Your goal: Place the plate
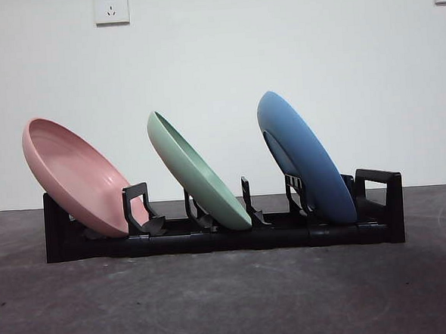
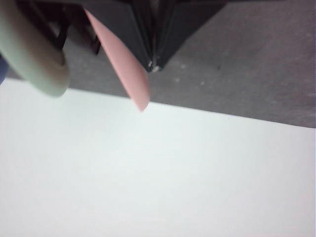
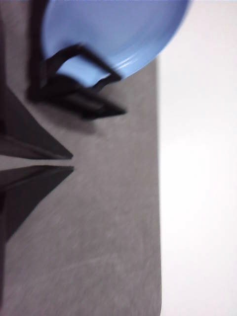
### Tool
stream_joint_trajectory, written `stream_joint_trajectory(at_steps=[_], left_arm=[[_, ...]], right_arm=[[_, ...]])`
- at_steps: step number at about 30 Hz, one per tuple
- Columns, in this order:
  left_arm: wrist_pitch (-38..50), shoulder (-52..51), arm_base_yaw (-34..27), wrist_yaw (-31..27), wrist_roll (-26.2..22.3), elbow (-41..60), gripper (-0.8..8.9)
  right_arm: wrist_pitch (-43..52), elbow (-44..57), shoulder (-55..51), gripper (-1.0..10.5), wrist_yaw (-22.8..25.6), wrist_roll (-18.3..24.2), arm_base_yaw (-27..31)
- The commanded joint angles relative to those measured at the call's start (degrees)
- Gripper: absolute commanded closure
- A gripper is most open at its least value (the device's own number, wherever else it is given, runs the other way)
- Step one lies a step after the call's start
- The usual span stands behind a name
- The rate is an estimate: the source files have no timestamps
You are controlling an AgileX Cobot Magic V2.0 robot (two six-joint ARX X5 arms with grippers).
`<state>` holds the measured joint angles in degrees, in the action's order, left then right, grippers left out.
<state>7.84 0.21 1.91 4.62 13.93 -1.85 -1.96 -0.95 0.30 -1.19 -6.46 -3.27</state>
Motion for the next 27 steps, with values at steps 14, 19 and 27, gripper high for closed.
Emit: stream_joint_trajectory(at_steps=[14,19,27], left_arm=[[0.83,0.31,-0.02,0.04,11.41,-1.64,8.03],[-12.66,3.98,-0.02,0.04,12.48,-9.99,8.03],[-30.6,16.92,-0.02,0.81,8.96,-27.26,8.02]], right_arm=[[10.43,-1.6,0.02,9.3,-0.24,-9.94,0.02],[-1.7,-11.04,3.43,9.3,0.63,-14.19,0.04],[-18.82,-29.27,17.94,9.3,-6.25,-12.35,0.02]])
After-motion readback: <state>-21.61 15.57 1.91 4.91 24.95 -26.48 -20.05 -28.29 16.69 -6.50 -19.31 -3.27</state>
